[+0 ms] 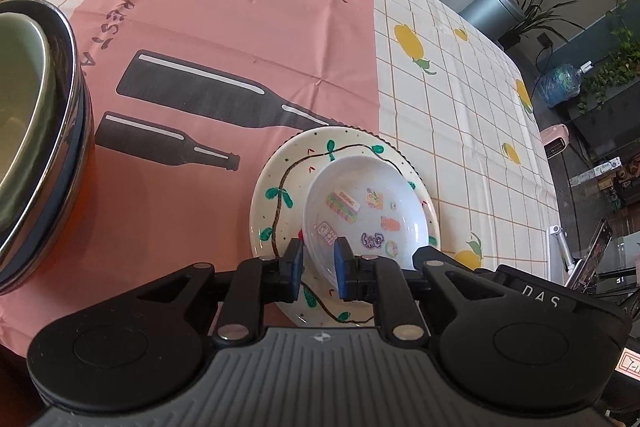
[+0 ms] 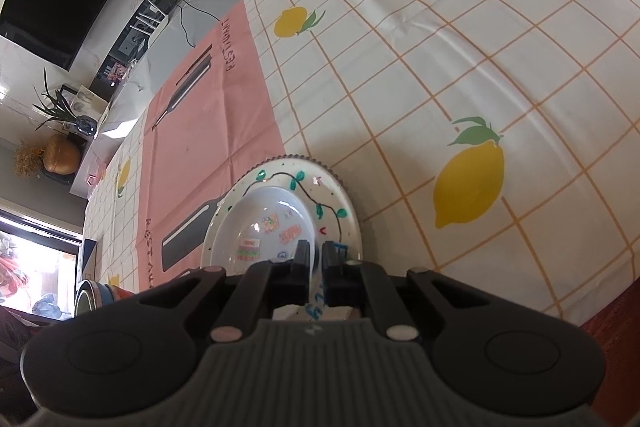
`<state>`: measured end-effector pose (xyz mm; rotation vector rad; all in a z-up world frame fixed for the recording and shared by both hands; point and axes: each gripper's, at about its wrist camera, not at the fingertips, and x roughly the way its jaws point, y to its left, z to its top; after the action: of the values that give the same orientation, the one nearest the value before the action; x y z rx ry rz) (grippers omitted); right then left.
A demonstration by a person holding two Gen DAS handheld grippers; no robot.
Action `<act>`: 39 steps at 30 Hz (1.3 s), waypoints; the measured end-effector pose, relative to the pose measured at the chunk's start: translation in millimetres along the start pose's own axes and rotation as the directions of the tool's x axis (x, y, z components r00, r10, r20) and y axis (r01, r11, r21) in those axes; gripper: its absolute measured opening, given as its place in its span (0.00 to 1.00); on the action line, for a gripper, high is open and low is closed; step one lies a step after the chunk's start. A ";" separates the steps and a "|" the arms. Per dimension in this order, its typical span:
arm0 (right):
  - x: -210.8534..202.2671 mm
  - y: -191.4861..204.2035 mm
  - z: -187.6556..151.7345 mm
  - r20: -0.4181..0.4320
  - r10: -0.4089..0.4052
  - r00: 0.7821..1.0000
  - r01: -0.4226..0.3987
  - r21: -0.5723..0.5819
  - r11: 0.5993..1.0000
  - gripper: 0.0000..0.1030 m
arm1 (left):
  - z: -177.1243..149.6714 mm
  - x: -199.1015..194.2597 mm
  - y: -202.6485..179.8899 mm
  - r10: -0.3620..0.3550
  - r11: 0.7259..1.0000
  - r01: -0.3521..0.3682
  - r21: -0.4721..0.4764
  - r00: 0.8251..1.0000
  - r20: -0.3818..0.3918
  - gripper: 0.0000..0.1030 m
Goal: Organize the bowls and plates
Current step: 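Lower the candy dish onto the Fruity plate and open both grippers, then move both grippers to the rim of the bowl stack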
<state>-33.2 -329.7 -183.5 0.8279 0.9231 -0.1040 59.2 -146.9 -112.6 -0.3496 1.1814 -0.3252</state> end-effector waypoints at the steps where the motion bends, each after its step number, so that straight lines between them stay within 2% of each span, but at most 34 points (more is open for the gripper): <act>1: -0.9 0.5 -0.2 0.001 -0.001 1.000 0.001 -0.003 1.000 0.06 | -0.4 -1.5 -0.6 0.007 1.000 -0.007 0.004 1.000 0.007 0.27; 5: -6.7 3.2 -1.8 0.012 0.001 1.000 -0.001 -0.008 1.000 0.11 | -1.4 -13.5 -4.1 0.023 0.999 -0.024 0.020 0.999 0.038 0.34; 8: -16.2 10.3 -3.9 0.031 0.004 1.000 -0.003 -0.034 0.999 0.19 | -3.4 -31.2 -10.9 0.000 0.998 -0.006 0.070 0.997 0.078 0.35; 9: -20.5 14.6 -4.6 0.040 0.008 0.999 -0.006 -0.049 0.999 0.21 | -3.6 -39.4 -13.6 -0.012 0.995 0.003 0.095 0.995 0.098 0.40; 11: -29.3 24.9 -6.0 0.058 0.022 0.998 -0.017 -0.089 0.996 0.28 | -4.2 -54.2 -16.8 -0.024 0.991 0.005 0.135 0.990 0.137 0.46; 15: -47.1 52.0 -10.2 0.100 0.046 0.994 -0.027 -0.186 0.982 0.36 | -0.8 -89.7 -17.6 0.005 0.974 -0.057 0.219 0.973 0.229 0.52; 18: -53.7 73.1 -13.9 0.105 0.064 0.992 -0.037 -0.245 0.969 0.43 | 4.7 -114.1 -6.7 0.011 0.972 -0.076 0.223 0.960 0.279 0.58; 21: -53.6 95.3 -20.3 0.087 0.085 0.993 -0.055 -0.302 0.952 0.50 | 12.4 -135.2 11.2 0.042 0.973 -0.110 0.201 0.948 0.314 0.62; 25: -45.6 120.6 -30.6 0.044 0.098 0.994 -0.077 -0.354 0.932 0.62 | 21.5 -158.1 43.0 0.113 0.976 -0.166 0.140 0.939 0.325 0.62; 31: -17.2 151.0 -45.4 -0.085 0.115 0.990 -0.137 -0.330 0.934 0.67 | 24.2 -176.7 101.9 0.171 0.983 -0.182 0.000 0.924 0.343 0.64; 34: -2.7 167.3 -53.8 -0.132 0.113 0.985 -0.151 -0.330 0.932 0.67 | 22.9 -174.9 127.0 0.171 0.985 -0.162 -0.055 0.930 0.325 0.64; 39: 21.8 186.5 -64.6 -0.175 0.063 0.982 -0.120 -0.336 0.934 0.67 | 21.7 -153.1 156.3 0.155 0.984 -0.128 -0.122 0.955 0.254 0.64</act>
<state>14.6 -151.1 -111.0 0.5553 1.0183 0.2063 36.7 60.9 -44.2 -0.3840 0.9577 -0.0879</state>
